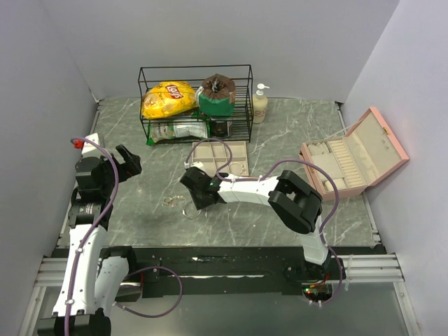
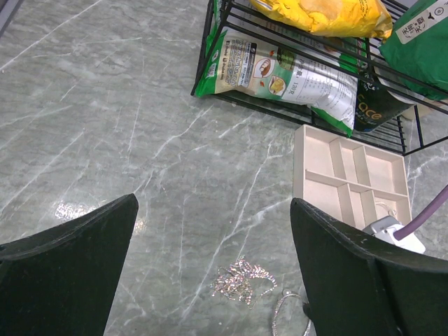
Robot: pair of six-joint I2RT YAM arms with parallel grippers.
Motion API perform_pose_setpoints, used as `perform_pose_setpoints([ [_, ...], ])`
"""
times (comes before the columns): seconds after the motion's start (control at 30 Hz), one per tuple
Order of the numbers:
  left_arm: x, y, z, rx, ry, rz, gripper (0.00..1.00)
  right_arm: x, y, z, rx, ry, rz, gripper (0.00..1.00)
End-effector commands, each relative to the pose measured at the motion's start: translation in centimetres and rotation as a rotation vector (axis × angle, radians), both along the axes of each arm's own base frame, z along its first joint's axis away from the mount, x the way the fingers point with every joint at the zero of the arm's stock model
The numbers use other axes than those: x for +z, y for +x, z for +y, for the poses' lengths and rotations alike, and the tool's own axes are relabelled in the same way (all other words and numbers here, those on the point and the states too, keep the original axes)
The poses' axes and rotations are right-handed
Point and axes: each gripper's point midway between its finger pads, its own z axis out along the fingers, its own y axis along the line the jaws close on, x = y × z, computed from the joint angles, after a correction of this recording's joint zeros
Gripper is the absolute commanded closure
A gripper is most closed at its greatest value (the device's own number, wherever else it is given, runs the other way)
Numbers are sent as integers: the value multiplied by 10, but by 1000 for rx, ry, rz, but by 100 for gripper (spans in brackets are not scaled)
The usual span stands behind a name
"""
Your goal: Organize the mixed jewelry
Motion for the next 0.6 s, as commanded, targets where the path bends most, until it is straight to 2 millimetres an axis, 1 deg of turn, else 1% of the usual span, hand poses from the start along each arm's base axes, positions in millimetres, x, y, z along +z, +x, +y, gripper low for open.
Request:
perform_pose_setpoints([
  [0.0, 14, 3, 0, 0, -5, -41, 4, -3, -1, -2, 21, -25, -15, 67],
  [0.17, 12, 4, 0, 1, -5, -36, 4, 12, 1, -4, 18, -2, -46, 71],
  [0.3, 13, 4, 0, 0, -5, -38, 4, 25, 2, -7, 11, 25, -69, 71],
  [0.57, 13, 3, 0, -1, -7, -38, 4, 42, 6, -14, -13, 31, -109, 71],
])
